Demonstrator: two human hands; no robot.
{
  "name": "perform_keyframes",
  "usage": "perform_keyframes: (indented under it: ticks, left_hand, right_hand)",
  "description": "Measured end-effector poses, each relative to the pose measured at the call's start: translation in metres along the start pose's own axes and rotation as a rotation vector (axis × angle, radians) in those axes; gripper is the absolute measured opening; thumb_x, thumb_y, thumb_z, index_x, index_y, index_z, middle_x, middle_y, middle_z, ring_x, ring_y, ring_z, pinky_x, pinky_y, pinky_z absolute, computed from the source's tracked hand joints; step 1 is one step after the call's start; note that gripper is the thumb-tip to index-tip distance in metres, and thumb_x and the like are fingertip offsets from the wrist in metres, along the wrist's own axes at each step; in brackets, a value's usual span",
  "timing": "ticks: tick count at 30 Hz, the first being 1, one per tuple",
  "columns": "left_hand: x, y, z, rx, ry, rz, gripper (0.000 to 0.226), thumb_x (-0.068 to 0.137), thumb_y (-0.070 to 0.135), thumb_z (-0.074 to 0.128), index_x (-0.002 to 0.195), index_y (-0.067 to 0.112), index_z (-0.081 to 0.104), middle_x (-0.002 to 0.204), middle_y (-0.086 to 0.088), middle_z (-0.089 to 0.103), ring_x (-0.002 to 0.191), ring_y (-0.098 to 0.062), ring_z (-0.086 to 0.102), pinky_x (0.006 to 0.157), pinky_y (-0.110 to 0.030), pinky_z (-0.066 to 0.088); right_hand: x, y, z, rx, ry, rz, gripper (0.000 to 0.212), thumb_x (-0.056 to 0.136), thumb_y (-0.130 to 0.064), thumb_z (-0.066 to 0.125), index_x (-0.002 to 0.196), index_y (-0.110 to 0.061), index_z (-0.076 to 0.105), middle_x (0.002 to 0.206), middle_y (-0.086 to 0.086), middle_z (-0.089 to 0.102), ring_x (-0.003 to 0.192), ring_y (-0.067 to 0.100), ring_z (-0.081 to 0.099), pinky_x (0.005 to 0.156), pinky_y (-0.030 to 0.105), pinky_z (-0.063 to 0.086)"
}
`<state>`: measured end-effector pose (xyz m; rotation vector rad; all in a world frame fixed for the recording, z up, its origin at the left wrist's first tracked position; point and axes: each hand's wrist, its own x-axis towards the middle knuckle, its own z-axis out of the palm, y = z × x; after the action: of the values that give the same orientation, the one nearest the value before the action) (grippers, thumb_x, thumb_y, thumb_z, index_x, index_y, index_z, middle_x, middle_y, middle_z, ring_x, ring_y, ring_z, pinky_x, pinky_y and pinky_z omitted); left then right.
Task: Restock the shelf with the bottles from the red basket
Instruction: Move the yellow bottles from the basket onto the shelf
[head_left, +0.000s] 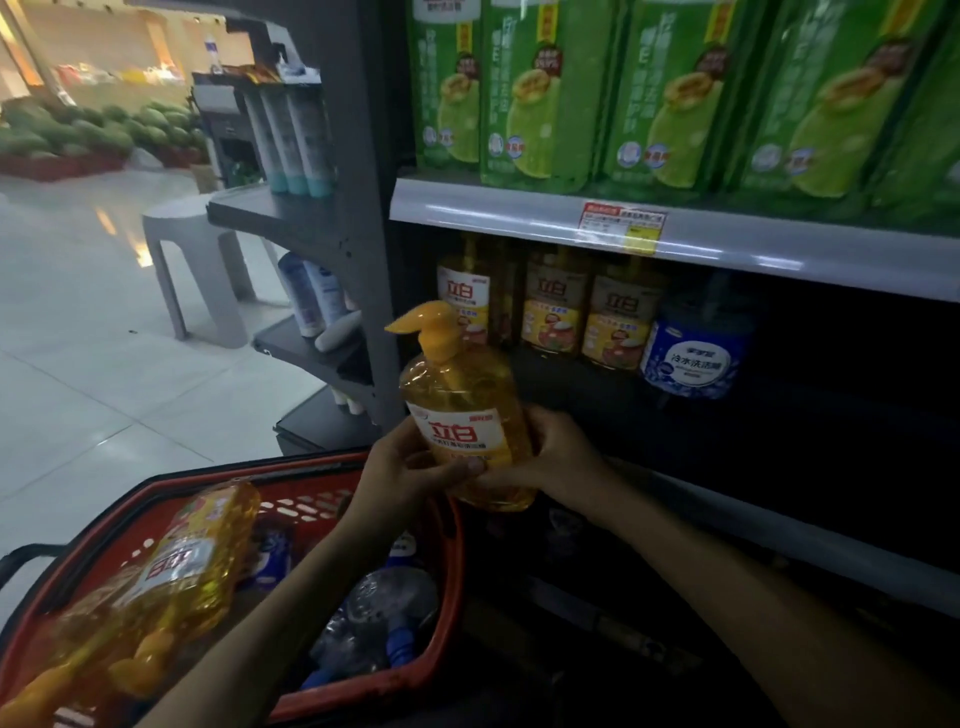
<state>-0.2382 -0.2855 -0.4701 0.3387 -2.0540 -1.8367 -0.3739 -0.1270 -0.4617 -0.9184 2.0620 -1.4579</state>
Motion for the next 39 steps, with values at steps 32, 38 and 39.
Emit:
perform_keyframes:
  ticks: [32,38,39]
  left_hand:
    - [0.146,-0.013,0.072,0.113,0.189,0.332,0.07,0.082,0.017,0.085,0.145,0.032,0.059,0.132,0.011,0.069,0.121,-0.005,0.066,0.097,-0.042,0.06]
    - [0.166,-0.009,0.08,-0.054,0.232,0.298,0.064,0.084,0.001,0.079,0.14,0.027,0.064,0.119,0.015,0.074,0.112,0.002,0.069,0.092,-0.032,0.061]
    - [0.168,-0.007,0.082,-0.073,0.247,0.301,0.061,0.085,0.001,0.079,0.139,0.026,0.065,0.117,0.015,0.075,0.109,0.004,0.069,0.089,-0.026,0.061]
  right_hand:
    - [0.097,0.053,-0.028,0.182,0.667,-0.061,0.072,0.067,-0.039,0.084,0.129,-0.021,0.053,0.126,0.004,0.067,0.118,0.022,0.064,0.095,0.049,0.056]
    - [0.119,0.05,-0.039,0.171,0.73,-0.142,0.039,0.082,-0.014,0.083,0.113,-0.021,0.061,0.116,0.002,0.072,0.112,0.017,0.068,0.092,0.047,0.059]
    - [0.123,0.048,-0.041,0.171,0.739,-0.158,0.036,0.082,-0.011,0.082,0.11,-0.023,0.062,0.115,0.001,0.072,0.112,0.017,0.068,0.093,0.046,0.059]
